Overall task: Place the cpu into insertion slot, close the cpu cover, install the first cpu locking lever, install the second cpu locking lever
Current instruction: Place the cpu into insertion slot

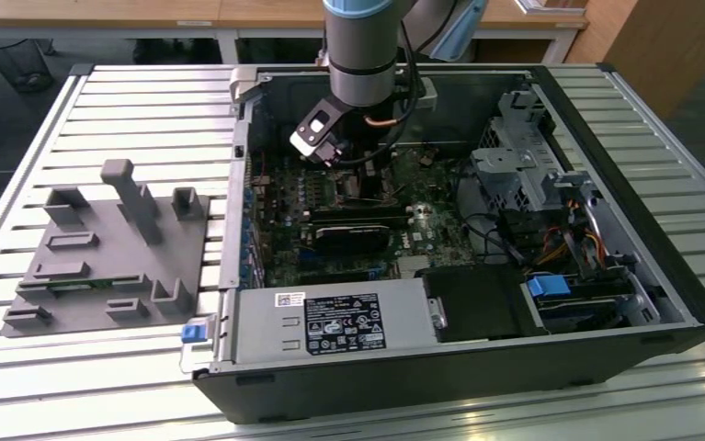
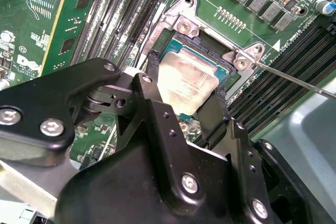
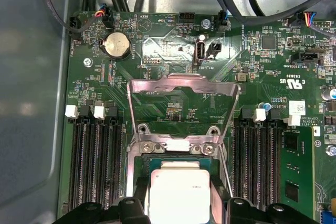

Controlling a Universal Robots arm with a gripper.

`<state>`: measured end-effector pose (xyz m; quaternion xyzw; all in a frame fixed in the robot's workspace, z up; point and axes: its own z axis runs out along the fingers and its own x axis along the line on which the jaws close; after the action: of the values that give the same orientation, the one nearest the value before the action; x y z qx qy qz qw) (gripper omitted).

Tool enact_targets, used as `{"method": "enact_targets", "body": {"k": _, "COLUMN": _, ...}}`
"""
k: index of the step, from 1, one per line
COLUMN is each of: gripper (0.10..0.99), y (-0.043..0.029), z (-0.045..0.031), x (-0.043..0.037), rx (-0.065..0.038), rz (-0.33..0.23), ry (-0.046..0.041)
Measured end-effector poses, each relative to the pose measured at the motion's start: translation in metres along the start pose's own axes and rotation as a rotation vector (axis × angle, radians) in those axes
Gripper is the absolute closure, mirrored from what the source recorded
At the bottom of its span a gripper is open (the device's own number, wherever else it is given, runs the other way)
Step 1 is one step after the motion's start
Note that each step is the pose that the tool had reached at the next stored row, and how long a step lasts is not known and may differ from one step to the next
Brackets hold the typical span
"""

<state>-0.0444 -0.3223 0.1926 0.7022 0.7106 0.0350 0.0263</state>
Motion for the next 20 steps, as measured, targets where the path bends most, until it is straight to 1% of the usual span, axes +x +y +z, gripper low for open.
{"method": "enact_targets", "body": {"k": 7, "gripper": 0.533, "y": 0.0000, "z": 0.0001, "x": 0.0000, "rx": 0.000, "rz": 0.000, "ry": 0.0002}}
{"method": "enact_targets", "body": {"k": 8, "gripper": 0.471, "y": 0.0000, "z": 0.0001, "x": 0.0000, "rx": 0.000, "rz": 0.000, "ry": 0.0002}}
{"method": "enact_targets", "body": {"k": 14, "gripper": 0.471, "y": 0.0000, "z": 0.0000, "x": 0.0008, "rx": 0.000, "rz": 0.000, "ry": 0.0001}}
{"method": "enact_targets", "body": {"k": 20, "gripper": 0.471, "y": 0.0000, "z": 0.0001, "x": 0.0015, "rx": 0.000, "rz": 0.003, "ry": 0.0039}}
